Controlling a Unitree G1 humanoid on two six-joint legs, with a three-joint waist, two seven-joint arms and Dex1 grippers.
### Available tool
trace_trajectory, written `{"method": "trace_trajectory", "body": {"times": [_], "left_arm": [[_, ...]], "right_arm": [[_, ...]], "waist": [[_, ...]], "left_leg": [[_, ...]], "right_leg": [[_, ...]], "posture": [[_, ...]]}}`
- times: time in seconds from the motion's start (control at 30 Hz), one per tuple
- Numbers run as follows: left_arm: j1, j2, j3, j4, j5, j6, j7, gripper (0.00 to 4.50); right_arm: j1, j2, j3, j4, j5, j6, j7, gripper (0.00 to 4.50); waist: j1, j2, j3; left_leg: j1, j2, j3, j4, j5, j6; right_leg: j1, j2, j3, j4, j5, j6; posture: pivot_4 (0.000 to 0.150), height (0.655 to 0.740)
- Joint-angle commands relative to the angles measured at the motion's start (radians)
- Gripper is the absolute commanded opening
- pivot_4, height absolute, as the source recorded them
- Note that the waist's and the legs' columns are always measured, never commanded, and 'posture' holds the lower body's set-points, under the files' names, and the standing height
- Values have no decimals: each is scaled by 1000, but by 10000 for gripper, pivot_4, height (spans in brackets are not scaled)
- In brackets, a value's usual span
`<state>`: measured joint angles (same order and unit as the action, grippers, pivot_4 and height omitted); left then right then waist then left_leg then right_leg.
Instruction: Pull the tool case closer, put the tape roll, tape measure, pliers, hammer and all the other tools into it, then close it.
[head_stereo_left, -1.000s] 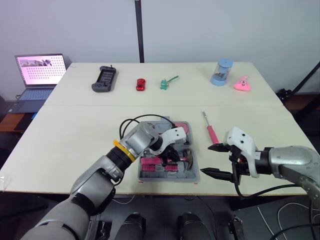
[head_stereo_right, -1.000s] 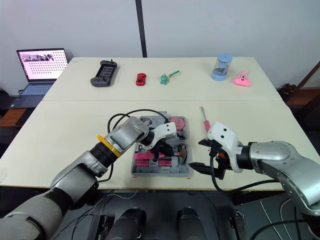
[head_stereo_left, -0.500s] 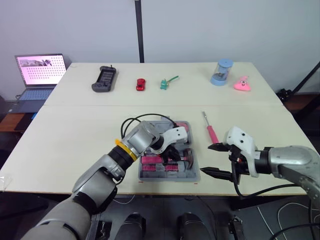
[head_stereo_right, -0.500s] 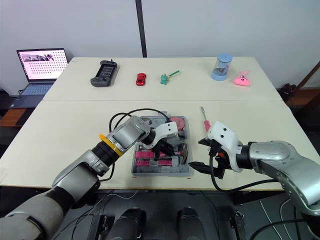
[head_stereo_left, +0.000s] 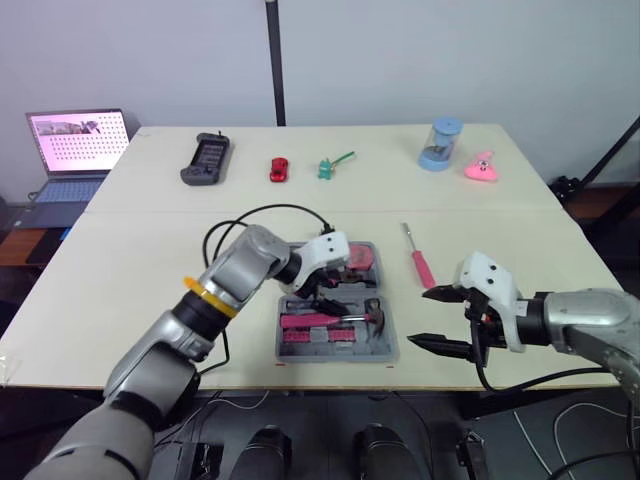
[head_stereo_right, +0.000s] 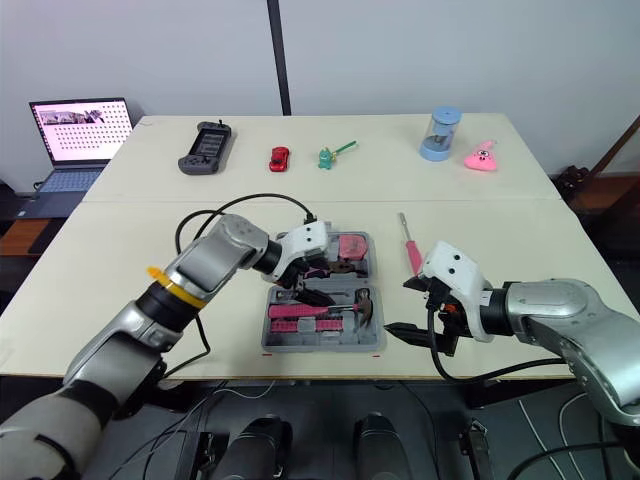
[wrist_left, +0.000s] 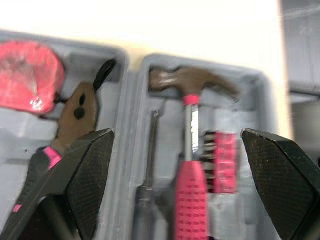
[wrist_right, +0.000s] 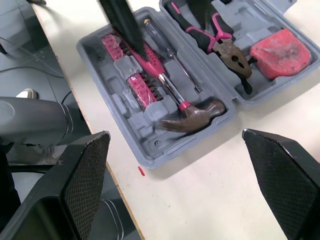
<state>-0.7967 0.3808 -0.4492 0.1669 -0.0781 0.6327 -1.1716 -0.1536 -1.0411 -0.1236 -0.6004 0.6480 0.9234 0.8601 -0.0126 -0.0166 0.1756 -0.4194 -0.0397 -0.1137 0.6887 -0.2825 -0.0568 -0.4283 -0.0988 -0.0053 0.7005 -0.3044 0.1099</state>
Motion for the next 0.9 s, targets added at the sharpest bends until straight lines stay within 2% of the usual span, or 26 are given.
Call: {"method": "trace_trajectory", "body": {"times": [0.03, 0.23, 0.27, 0.73, 0.9], "left_arm": [[57, 9, 87, -19, -47, -148, 11, 33915], [130, 5, 116, 69, -25, -312, 54, 2857], [133, 5, 114, 81, -19, -328, 60, 842], [191, 1, 67, 89, 2, -339, 44, 842], [199, -5, 43, 142, 37, -365, 50, 842]], "right_arm": [[-35, -9, 7, 1, -8, -25, 17, 45000], [-68, -8, 35, 18, -19, -33, 33, 45000], [-70, -8, 36, 19, -20, -33, 35, 45000], [-83, 1, 46, 16, -23, -22, 33, 45000], [-88, 2, 53, 21, -26, -23, 30, 45000]], "waist": [[1, 0, 0], [3, 0, 0], [3, 0, 0], [2, 0, 0], [1, 0, 0]], "left_leg": [[0, 0, 0, 0, 0, 0], [0, 0, 0, 1, 0, 1], [0, 0, 0, 2, -1, 1], [-1, -1, 0, 4, -2, 3], [-1, -1, 0, 5, -2, 4]], "right_leg": [[0, 0, 0, 0, 0, 0], [1, 0, 0, 0, 0, 0], [1, 0, 0, 0, 0, 0], [1, 0, 0, 1, 0, 0], [1, 0, 0, 1, 0, 0]], "posture": [[1500, 6741], [1500, 6741], [1500, 6741], [1500, 6741], [1500, 6741]]}}
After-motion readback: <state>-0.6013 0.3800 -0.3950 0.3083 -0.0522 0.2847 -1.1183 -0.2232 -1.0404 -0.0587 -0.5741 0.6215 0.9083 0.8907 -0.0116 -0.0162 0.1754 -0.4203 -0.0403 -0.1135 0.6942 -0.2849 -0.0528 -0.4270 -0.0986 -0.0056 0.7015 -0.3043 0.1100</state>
